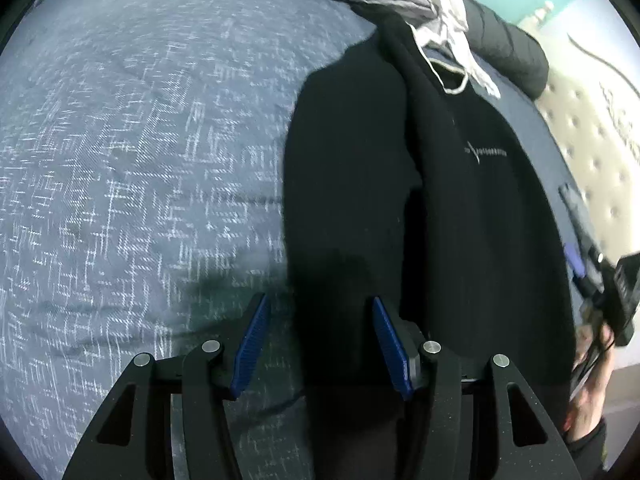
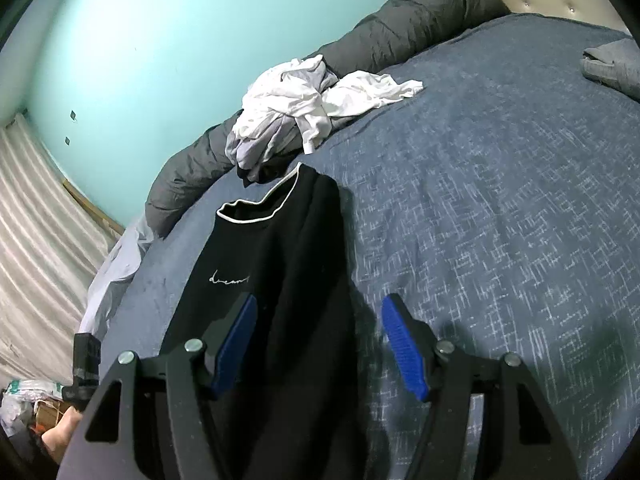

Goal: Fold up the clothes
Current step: 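Lay the hoodie flat on the bed and open both grippers, then grasp the hoodie sleeve with the left gripper and pull it outward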

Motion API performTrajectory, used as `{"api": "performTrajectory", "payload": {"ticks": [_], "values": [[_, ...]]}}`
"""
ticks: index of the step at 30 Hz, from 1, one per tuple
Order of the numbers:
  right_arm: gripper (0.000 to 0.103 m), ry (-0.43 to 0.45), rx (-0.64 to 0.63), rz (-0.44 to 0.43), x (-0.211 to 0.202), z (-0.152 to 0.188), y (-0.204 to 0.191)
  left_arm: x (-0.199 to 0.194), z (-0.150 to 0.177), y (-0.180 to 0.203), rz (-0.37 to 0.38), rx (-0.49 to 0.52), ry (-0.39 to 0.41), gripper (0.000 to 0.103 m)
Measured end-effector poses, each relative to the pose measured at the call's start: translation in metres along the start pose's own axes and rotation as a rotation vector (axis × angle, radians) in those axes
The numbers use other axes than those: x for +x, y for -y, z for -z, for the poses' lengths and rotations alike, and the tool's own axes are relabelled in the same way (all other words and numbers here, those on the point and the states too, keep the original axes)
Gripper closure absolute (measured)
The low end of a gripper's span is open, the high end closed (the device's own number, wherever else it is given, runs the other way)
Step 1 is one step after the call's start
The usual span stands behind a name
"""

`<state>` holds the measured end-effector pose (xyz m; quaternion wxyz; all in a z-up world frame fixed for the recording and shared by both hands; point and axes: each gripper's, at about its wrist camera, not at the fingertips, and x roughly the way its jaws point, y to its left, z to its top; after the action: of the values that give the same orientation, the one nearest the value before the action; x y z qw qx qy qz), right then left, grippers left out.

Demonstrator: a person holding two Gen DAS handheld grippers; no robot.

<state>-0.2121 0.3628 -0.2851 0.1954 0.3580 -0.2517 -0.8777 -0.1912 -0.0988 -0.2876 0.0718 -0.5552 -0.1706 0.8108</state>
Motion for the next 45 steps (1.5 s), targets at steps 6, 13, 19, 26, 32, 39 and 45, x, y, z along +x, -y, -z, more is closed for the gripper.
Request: {"api": "performTrajectory", "payload": {"ticks": [6, 13, 19, 26, 32, 39, 45], "values": [[0.037, 0.008, -0.020, -0.016, 0.001, -0.003, -0.005, -0.008, 0.003, 0.017, -0.041, 0.060, 0.003, 0.093], [0.037, 0.014, -0.008, -0.023, -0.002, -0.003, -0.003, -0.053, -0.016, 0.010, -0.158, 0.067, 0.090, 0.099], [0.037, 0.016, -0.010, -0.021, -0.003, -0.004, -0.003, -0.100, -0.040, -0.030, -0.329, -0.005, 0.181, 0.103], [0.037, 0.000, -0.018, -0.019, 0.002, -0.004, -0.005, -0.112, -0.051, -0.060, -0.315, -0.072, 0.182, 0.103], [0.037, 0.002, -0.020, -0.018, 0.001, -0.003, -0.006, -0.085, -0.013, -0.060, -0.174, -0.118, 0.084, 0.098], [0.037, 0.001, -0.006, -0.020, 0.001, -0.005, -0.004, -0.062, 0.028, -0.055, -0.032, -0.178, 0.011, 0.059], [0.037, -0.003, -0.003, -0.022, 0.002, -0.005, -0.003, -0.056, 0.038, -0.049, 0.051, -0.220, 0.013, 0.059]]}}
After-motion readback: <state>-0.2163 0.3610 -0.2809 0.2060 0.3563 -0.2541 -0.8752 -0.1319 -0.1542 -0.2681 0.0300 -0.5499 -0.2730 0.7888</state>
